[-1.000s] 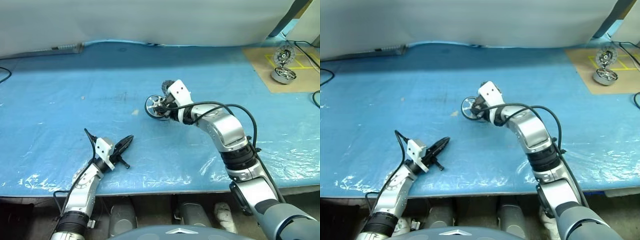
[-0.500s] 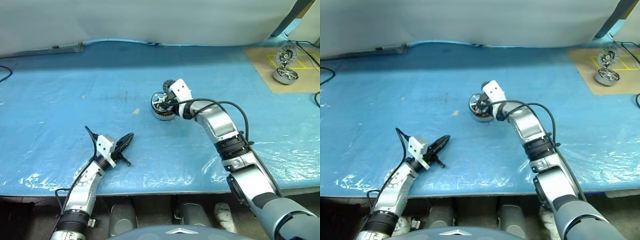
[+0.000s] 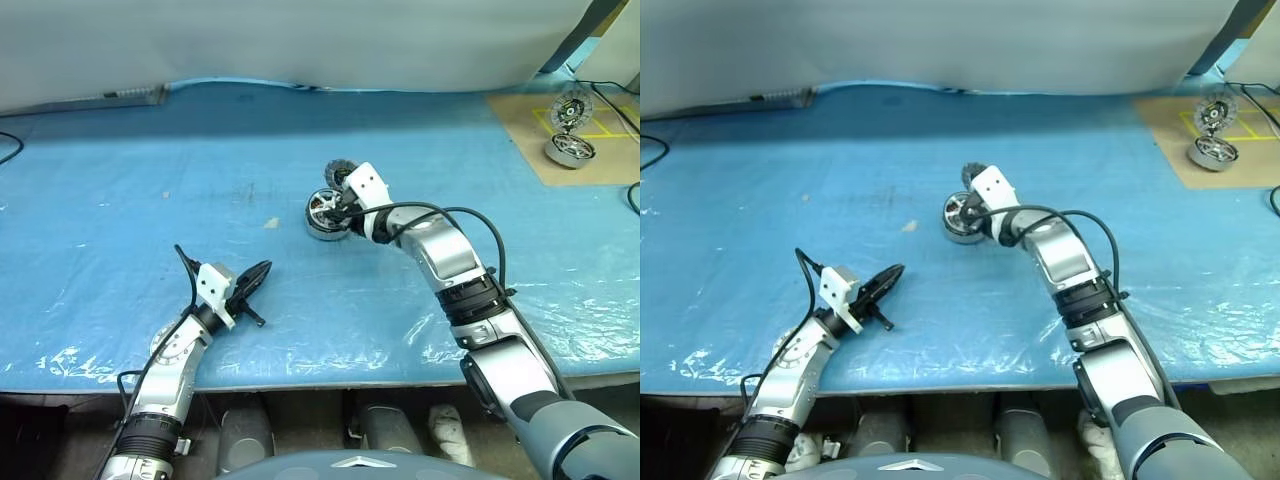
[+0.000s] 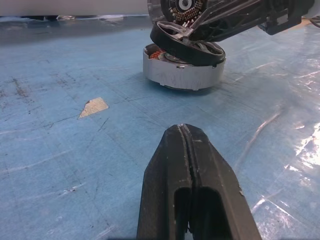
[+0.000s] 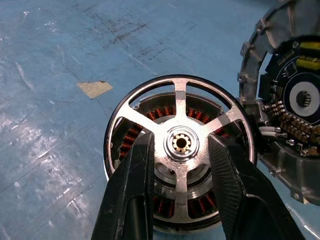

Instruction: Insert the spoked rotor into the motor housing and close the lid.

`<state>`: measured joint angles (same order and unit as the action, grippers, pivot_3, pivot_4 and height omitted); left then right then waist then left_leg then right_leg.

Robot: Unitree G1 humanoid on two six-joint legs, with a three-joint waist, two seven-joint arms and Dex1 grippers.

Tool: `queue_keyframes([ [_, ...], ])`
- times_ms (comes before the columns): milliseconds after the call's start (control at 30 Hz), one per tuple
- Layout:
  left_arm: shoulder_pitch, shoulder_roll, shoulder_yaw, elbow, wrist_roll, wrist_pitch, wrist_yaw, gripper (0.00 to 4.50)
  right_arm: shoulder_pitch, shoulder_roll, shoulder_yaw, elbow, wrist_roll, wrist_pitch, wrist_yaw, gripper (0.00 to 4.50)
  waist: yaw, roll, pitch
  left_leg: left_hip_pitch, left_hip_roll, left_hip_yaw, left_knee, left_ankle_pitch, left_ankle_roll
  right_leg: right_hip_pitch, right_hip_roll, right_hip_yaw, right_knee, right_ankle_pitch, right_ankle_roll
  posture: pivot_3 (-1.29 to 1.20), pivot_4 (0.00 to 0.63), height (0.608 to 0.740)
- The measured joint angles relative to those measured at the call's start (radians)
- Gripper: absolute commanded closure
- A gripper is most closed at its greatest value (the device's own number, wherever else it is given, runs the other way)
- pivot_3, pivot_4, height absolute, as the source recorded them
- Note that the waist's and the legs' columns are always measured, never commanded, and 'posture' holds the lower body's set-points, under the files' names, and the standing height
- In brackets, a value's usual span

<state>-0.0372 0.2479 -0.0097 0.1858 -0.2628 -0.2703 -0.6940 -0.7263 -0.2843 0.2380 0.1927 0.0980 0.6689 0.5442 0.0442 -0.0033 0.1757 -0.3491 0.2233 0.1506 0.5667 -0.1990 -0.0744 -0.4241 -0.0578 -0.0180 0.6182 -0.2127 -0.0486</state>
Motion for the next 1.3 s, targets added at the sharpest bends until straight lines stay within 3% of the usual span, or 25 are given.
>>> queue_keyframes([
  [500,0.001,-0.003,0.000,0.000,0.000,0.000,0.000,4.50,0.006,-0.008,0.011,-0.013,-0.033,-0.004,0.004,3.31,0.001,0.000,0.000,0.000,0.000,0.000,0.000,0.000,0.000,0.000,0.000,0.000,0.000,0.000,0.000,0.00,0.150,0.740],
  [533,0.001,-0.004,0.000,0.000,0.001,0.000,0.000,4.50,0.006,-0.008,0.011,-0.013,-0.036,-0.005,0.005,2.60,0.001,0.000,0.000,0.000,0.000,0.000,0.000,0.000,0.000,0.000,0.000,0.000,0.000,0.000,0.000,0.00,0.150,0.740],
  [767,0.001,-0.005,0.001,0.002,0.001,0.000,-0.001,4.50,0.006,-0.006,0.010,-0.013,-0.056,-0.008,0.000,0.25,0.000,0.000,0.000,0.000,0.000,0.000,0.000,0.000,0.000,0.000,0.000,0.000,0.000,0.000,0.000,0.00,0.150,0.740],
  [800,0.001,-0.005,0.001,0.002,0.001,0.000,-0.001,4.50,0.006,-0.006,0.010,-0.013,-0.056,-0.008,0.000,0.02,0.000,0.000,0.000,0.000,0.000,0.000,0.000,0.000,0.000,0.000,0.000,0.000,0.000,0.000,0.000,0.00,0.150,0.740],
  [933,0.001,-0.005,0.001,0.002,0.001,0.000,-0.002,4.50,0.007,-0.001,0.010,-0.016,-0.055,-0.004,0.004,0.02,0.000,0.000,0.000,0.000,0.000,0.000,0.000,0.000,0.000,0.000,0.000,0.000,0.000,0.000,0.000,0.00,0.150,0.740],
  [1033,0.000,-0.005,0.001,0.003,0.001,0.000,-0.003,4.50,0.010,0.007,0.007,-0.040,-0.052,0.004,0.009,0.62,0.000,0.000,0.000,0.000,0.000,0.000,0.000,0.000,0.000,0.000,0.000,0.000,0.000,0.000,0.000,0.00,0.150,0.740],
  [1300,-0.001,-0.004,0.001,0.006,0.001,-0.001,-0.005,4.50,0.025,0.042,-0.017,-0.050,-0.051,0.009,-0.020,3.39,0.000,0.000,0.000,0.000,0.000,0.000,0.000,0.000,0.000,0.000,0.000,0.000,0.000,0.000,0.000,0.00,0.150,0.740],
])
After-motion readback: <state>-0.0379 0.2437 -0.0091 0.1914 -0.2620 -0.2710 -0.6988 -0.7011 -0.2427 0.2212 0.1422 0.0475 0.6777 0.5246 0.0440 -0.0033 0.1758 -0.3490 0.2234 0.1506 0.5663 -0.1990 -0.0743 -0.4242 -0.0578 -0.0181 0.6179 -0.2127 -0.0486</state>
